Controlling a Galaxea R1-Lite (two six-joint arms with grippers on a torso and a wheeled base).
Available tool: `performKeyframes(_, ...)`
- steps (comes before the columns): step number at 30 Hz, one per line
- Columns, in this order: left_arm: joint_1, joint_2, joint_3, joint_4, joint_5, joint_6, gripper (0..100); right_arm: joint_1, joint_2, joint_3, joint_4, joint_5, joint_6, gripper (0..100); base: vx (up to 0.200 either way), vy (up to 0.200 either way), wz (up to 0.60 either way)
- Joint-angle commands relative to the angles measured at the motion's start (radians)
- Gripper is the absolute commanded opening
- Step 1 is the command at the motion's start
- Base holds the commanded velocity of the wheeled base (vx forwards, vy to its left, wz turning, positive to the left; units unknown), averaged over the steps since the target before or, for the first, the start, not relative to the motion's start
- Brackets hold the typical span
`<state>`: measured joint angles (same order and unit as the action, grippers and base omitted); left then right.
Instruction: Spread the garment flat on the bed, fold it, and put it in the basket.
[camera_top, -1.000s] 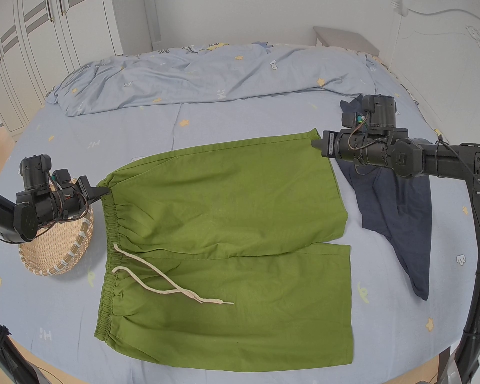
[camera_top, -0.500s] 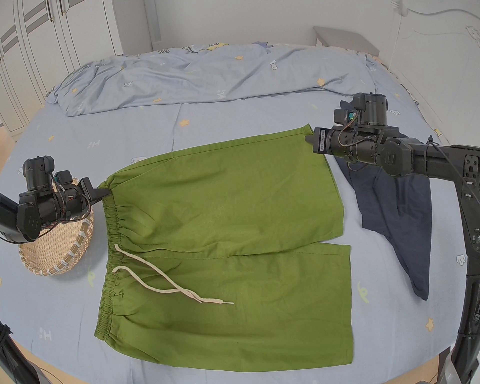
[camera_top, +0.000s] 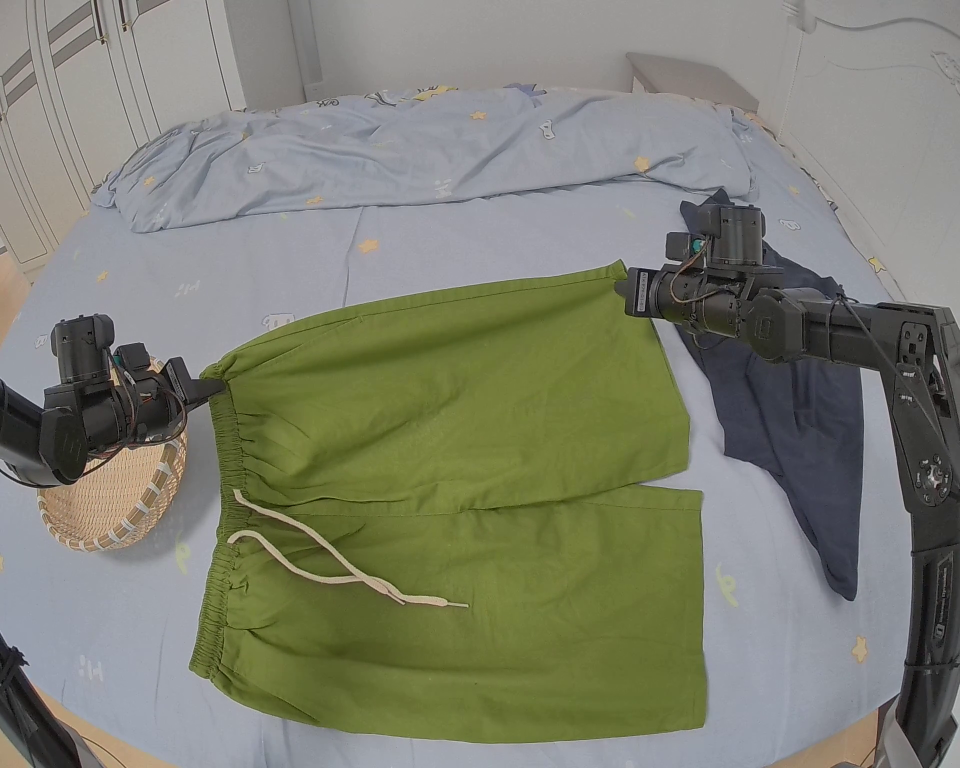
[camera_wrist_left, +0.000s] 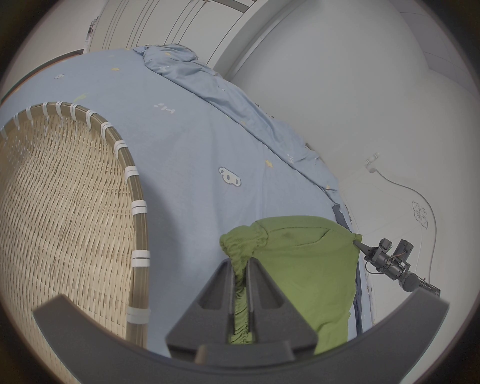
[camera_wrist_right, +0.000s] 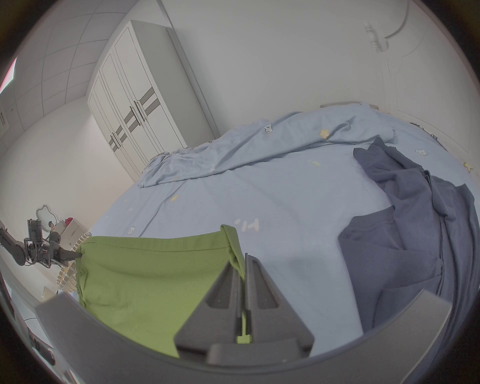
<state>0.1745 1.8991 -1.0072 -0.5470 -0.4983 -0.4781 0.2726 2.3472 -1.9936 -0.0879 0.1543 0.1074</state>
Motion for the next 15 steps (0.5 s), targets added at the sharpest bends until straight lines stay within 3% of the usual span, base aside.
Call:
performKeyframes(1,-0.001,0.02,-0.01,-0.001,0.004,0.001,0,-0.001,0.026,-0.006,-0.001,-0.001,0.0,0,0.0,0.0,0.0)
performKeyframes(15,-0.001,0.029,-0.045,0.007,0.004,0.001,0,0.008,0.069,-0.006,-0.003,-0.002,0.001,0,0.0,0.0,0.0)
